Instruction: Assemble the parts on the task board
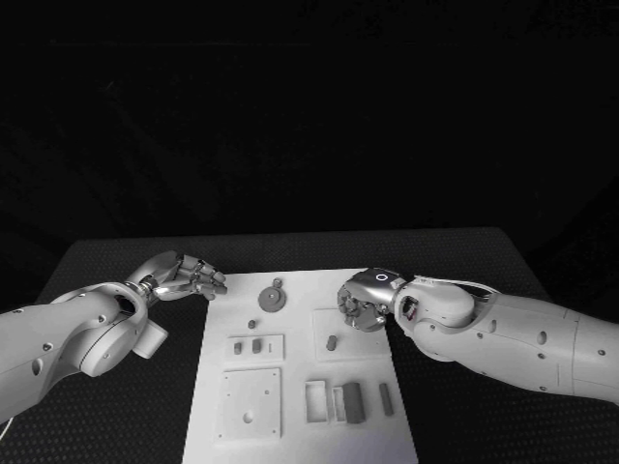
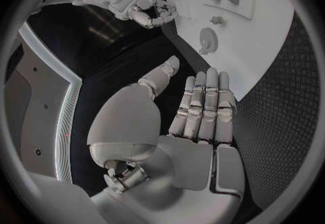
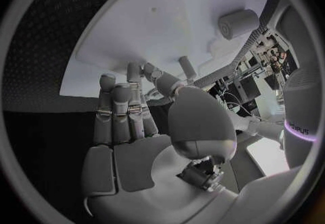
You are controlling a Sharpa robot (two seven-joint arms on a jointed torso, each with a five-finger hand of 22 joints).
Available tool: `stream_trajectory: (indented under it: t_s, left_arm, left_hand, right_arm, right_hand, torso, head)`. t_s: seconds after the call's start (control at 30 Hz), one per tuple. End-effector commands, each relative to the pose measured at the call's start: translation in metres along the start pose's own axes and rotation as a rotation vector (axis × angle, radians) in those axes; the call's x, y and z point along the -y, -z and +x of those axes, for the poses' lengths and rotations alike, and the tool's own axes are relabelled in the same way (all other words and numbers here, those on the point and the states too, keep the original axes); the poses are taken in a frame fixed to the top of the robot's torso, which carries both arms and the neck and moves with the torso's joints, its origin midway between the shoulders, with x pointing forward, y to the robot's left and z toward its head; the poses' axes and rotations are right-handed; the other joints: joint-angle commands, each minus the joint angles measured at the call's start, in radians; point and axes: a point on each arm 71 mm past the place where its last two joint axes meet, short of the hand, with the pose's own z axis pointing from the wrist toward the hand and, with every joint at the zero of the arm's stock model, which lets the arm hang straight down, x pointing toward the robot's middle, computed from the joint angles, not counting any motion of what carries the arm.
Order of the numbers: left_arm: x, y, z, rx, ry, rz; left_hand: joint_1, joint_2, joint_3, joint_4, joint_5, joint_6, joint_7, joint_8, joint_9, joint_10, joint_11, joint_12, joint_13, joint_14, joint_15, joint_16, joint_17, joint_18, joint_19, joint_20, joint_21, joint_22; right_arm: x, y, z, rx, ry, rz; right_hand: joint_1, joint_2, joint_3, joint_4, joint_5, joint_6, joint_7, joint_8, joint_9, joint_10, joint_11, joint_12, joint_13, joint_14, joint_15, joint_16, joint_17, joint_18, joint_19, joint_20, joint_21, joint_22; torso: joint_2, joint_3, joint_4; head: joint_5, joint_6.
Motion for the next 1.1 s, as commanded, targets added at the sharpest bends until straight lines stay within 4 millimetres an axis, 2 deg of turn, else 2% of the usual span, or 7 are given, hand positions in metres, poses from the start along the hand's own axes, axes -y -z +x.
stream_trajectory:
  t_s: [0.03, 0.17, 0.5, 0.63, 1.1]
  left_arm:
    - [0.0016, -0.0003, 0.0017, -0.016, 0.01, 0.006]
    - [0.0011, 0.0001, 0.001, -0.014, 0.01, 0.004]
    - [0.0007, 0.0004, 0.0003, -0.012, 0.009, 0.004]
    - [0.0006, 0.0005, 0.0001, -0.012, 0.009, 0.003]
    - [-0.0003, 0.0003, -0.0014, -0.006, 0.007, 0.002]
  left_hand:
    - [0.001, 0.0, -0.006, 0.0, -0.002, -0.006, -0.003, 0.003, -0.001, -0.006, -0.001, -0.002, -0.002, 0.005, 0.002, -0.005, 0.002, 0.006, -0.001, 0.003, 0.004, -0.002]
    - [0.002, 0.0, -0.006, 0.0, -0.002, -0.006, -0.003, 0.004, -0.001, -0.006, -0.001, -0.001, -0.002, 0.007, 0.002, -0.005, 0.003, 0.006, 0.0, 0.003, 0.004, -0.002]
    - [0.005, 0.001, -0.008, 0.001, -0.002, -0.006, -0.003, 0.005, -0.002, -0.007, -0.001, 0.0, -0.005, 0.015, -0.001, -0.004, 0.01, 0.008, 0.008, 0.001, 0.007, -0.004]
    - [0.005, 0.001, -0.008, 0.001, -0.002, -0.006, -0.003, 0.005, -0.002, -0.007, -0.001, 0.001, -0.005, 0.018, -0.003, -0.003, 0.013, 0.009, 0.011, 0.0, 0.008, -0.005]
    - [0.005, 0.001, -0.009, 0.001, -0.002, -0.007, -0.002, 0.005, -0.002, -0.008, -0.001, 0.001, -0.006, 0.021, -0.004, -0.003, 0.016, 0.009, 0.015, -0.001, 0.009, -0.005]
  right_arm:
    - [-0.0048, 0.0011, 0.02, -0.08, 0.036, -0.002]
    - [-0.0054, 0.001, 0.022, -0.077, 0.054, 0.002]
    - [-0.0051, 0.0022, 0.0228, -0.072, 0.076, 0.013]
    - [-0.0065, 0.0023, 0.022, -0.056, 0.073, 0.004]
    - [-0.0097, 0.0054, 0.0148, 0.026, 0.045, -0.009]
  right_hand:
    - [0.026, 0.011, 0.007, -0.001, 0.002, 0.016, -0.005, 0.008, 0.006, -0.003, -0.008, -0.006, 0.001, -0.001, -0.01, -0.002, -0.002, 0.007, 0.002, -0.004, -0.006, 0.013]
    - [0.04, 0.015, 0.006, -0.001, 0.002, 0.025, -0.009, 0.015, 0.013, 0.007, -0.012, 0.0, 0.008, 0.001, -0.014, -0.002, -0.003, 0.007, 0.005, -0.005, -0.005, 0.014]
    - [0.064, 0.017, 0.011, -0.001, 0.002, 0.041, -0.018, 0.029, 0.033, 0.022, -0.02, 0.009, 0.023, 0.008, -0.022, -0.005, -0.005, 0.007, 0.014, -0.009, -0.005, 0.014]
    - [0.065, 0.002, 0.073, 0.004, 0.002, 0.039, -0.018, 0.031, 0.049, 0.023, -0.019, 0.007, 0.033, 0.012, -0.02, -0.011, -0.008, 0.007, 0.022, -0.004, -0.012, 0.01]
    - [0.054, -0.007, 0.092, 0.004, 0.002, 0.042, -0.02, 0.036, 0.066, 0.031, -0.023, 0.011, 0.045, 0.023, -0.025, -0.006, -0.006, 0.007, 0.035, -0.008, -0.008, 0.013]
  torso:
    - [0.001, 0.0005, 0.0009]
    - [0.001, 0.001, 0.0019]
    - [0.0, 0.0005, -0.0003]
    - [0.0, 0.0011, -0.0012]
    - [0.0, 0.0, 0.0003]
  head:
    - [0.002, -0.002]
    - [0.003, -0.005]
    - [0.004, -0.008]
    - [0.004, -0.007]
    - [0.004, -0.005]
